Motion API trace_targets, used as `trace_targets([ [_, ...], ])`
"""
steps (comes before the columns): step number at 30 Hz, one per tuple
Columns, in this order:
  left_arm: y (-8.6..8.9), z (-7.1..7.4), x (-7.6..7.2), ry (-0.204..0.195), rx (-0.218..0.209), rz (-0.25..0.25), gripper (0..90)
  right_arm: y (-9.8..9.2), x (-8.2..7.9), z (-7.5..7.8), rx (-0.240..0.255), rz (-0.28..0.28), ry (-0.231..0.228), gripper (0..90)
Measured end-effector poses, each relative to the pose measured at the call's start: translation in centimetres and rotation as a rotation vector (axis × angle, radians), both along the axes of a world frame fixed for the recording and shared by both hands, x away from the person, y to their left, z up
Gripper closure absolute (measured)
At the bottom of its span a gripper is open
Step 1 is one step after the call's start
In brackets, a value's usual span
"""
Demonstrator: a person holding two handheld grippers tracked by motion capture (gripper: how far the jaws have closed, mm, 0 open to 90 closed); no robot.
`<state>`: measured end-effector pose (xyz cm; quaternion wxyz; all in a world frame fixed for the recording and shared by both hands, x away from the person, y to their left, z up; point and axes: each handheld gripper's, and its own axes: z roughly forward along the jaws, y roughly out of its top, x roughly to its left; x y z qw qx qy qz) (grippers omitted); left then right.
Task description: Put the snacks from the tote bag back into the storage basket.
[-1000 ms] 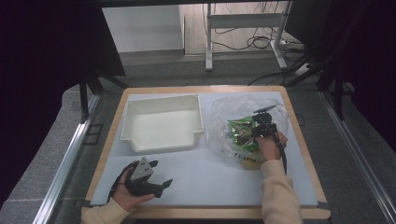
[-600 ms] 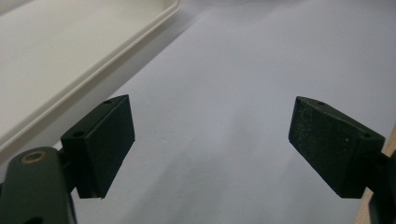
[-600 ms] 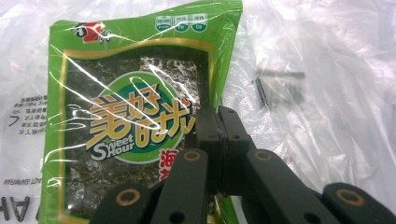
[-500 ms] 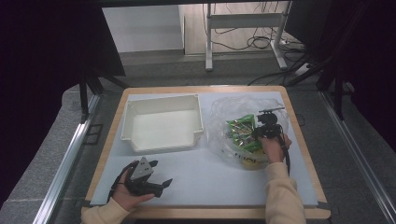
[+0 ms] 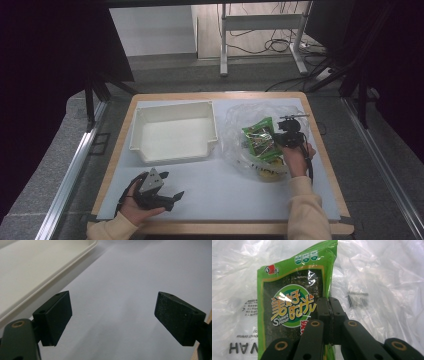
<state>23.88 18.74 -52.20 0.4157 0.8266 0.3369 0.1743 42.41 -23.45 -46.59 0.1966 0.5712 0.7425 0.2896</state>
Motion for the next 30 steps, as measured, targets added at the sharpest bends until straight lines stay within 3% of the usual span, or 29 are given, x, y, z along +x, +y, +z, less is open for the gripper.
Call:
trace_targets([
  [16, 0.0, 0.0, 0.0, 0.002, 0.003, -0.001, 14.4, -0.6, -1.3, 3.0, 0.061, 0.028, -0.114, 89.7],
  [30, 0.1, 0.0, 0.1, 0.004, 0.011, -0.003, 14.4, -1.0, -1.8, 5.0, 0.171, 0.049, -0.192, 89.8],
])
